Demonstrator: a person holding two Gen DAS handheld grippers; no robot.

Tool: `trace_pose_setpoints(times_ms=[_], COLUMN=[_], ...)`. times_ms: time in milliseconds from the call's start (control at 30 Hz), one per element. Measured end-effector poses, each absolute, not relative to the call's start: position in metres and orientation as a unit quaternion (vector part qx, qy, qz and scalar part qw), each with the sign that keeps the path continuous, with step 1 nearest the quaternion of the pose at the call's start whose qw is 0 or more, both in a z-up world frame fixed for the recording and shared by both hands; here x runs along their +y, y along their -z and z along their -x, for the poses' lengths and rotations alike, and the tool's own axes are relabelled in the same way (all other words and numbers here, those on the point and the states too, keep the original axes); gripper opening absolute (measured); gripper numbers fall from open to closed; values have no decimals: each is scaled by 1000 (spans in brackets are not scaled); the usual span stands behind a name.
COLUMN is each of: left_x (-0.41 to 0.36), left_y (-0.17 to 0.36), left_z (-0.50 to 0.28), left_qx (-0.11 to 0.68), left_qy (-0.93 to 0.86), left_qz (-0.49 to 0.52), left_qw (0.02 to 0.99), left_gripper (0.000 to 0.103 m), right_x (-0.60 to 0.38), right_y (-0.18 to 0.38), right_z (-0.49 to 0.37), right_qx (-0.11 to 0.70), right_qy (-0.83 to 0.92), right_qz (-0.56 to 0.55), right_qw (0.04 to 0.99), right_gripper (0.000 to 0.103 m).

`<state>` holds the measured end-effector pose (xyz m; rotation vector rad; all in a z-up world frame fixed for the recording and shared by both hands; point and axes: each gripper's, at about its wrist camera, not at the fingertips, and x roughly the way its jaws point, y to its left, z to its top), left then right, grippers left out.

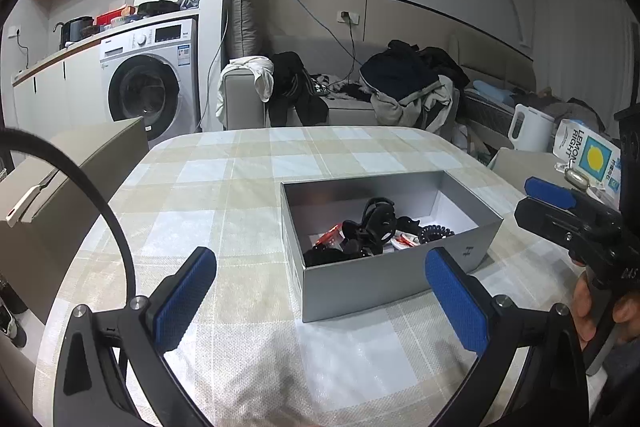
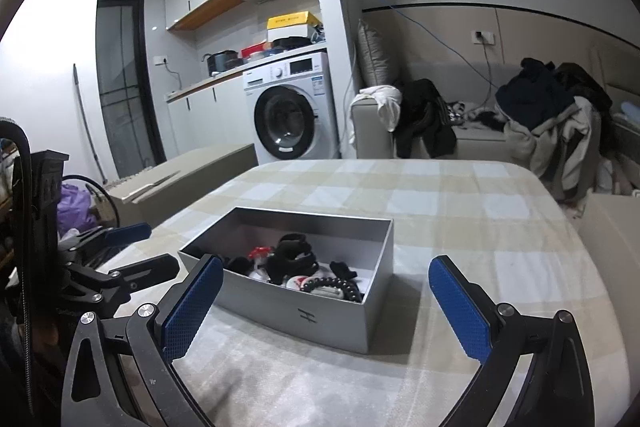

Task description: Organize jewelry

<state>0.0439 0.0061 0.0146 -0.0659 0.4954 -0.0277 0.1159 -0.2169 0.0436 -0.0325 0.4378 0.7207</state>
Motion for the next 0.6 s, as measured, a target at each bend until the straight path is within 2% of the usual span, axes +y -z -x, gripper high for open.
trace_pose_setpoints(times_ms=[600], left_x=[3], left_y=[-16], left_z=[-41], left_qx=[241], left_qy=[16], left_qz=[26], left_qw=[970], left_gripper=[102], right_x=[-219], right_y=[-46], right_z=[-113], right_qx=[197], right_qy=[-341], right_qz=[18], right_qw=[919], right_gripper=[103])
